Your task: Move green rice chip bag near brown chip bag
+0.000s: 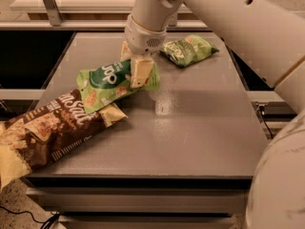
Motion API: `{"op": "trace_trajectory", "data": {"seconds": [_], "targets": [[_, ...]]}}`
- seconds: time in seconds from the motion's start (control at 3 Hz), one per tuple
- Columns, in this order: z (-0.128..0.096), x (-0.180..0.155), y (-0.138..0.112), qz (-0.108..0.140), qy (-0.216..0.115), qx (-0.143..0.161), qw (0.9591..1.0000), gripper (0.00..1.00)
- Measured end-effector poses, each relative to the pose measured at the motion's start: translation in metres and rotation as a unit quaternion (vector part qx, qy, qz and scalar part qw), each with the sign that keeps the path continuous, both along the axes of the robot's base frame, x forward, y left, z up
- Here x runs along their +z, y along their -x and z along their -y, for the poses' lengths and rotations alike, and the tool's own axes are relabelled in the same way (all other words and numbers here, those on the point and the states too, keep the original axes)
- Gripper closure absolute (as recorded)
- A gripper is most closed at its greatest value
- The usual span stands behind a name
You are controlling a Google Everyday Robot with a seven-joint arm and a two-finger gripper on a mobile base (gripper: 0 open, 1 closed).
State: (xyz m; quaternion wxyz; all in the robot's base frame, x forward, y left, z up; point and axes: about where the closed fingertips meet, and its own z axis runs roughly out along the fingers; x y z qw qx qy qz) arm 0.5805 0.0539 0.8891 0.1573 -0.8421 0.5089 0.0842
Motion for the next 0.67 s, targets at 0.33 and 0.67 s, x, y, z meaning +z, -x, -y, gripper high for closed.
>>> {"op": "trace_trajectory", "data": {"seconds": [0.33,0.67], "targets": [[-0.0007,-0.0021,-0.0001,-0.003,-0.002,0.0,1.0,0.13],[-0.001,-0.0037,0.0003,-0.009,-0.008,0.004,0.9999,0.0]]}}
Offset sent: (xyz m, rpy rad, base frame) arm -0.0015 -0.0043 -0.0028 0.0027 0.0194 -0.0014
